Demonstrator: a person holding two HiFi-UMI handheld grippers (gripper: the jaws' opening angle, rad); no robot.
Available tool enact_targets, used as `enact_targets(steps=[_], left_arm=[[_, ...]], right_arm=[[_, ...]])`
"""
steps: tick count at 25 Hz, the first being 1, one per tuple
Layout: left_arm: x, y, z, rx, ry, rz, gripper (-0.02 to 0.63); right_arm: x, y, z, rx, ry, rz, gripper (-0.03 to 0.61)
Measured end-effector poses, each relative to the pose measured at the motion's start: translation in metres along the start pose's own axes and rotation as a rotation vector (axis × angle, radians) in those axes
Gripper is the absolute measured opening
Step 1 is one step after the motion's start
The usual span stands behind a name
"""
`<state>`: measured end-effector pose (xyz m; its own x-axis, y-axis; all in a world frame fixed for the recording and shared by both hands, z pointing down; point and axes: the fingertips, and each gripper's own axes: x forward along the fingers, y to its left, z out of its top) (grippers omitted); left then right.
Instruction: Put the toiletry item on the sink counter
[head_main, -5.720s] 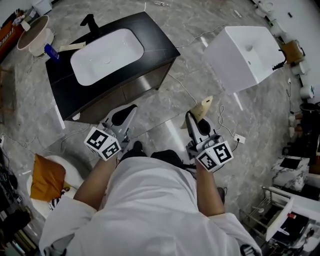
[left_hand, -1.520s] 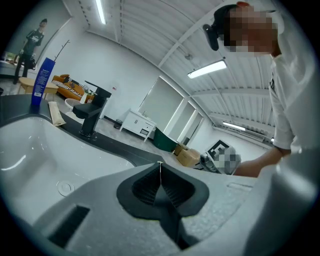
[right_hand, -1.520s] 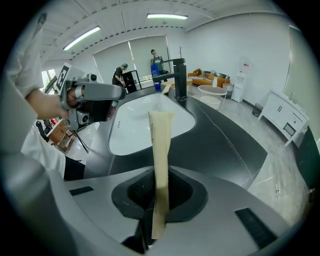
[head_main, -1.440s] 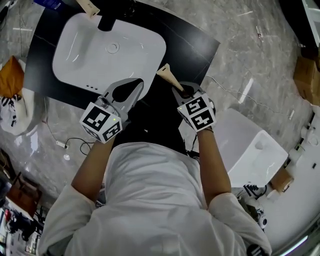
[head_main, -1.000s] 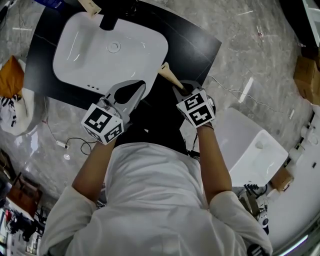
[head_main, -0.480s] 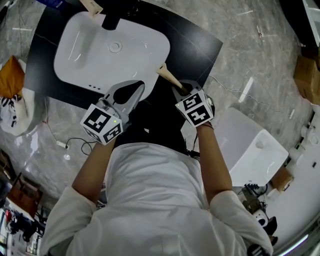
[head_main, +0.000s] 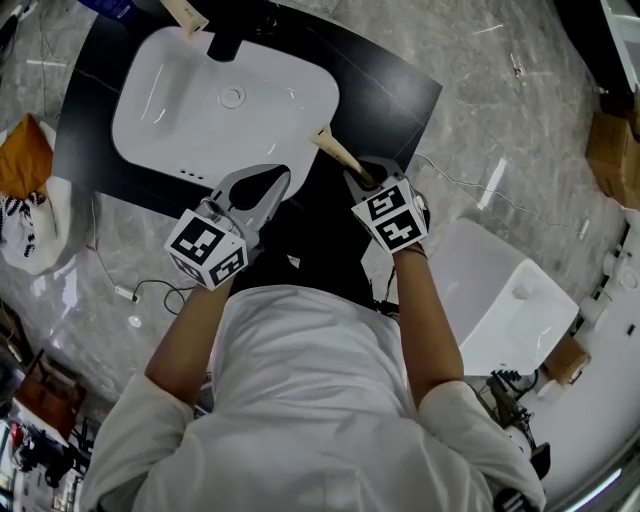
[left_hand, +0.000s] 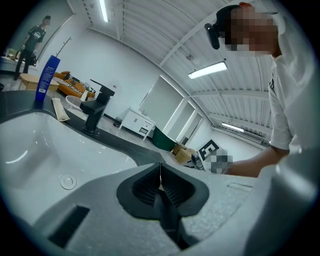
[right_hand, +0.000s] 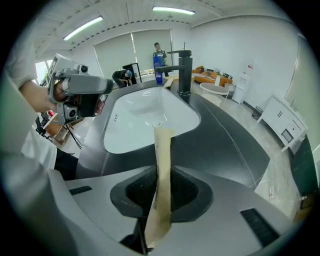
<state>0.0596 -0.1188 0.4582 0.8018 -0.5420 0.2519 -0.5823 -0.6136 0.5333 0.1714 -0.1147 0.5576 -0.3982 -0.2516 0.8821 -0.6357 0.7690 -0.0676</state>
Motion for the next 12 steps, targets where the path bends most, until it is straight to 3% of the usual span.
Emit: enact_targets(steps=[12], left_arm=[[-0.011,-0.02,0.032,0.065,-0.041,-0.018,0.02]], right_arm=[[-0.062,-0.003,0.039,0.022,-0.178,-0.064,0.038]])
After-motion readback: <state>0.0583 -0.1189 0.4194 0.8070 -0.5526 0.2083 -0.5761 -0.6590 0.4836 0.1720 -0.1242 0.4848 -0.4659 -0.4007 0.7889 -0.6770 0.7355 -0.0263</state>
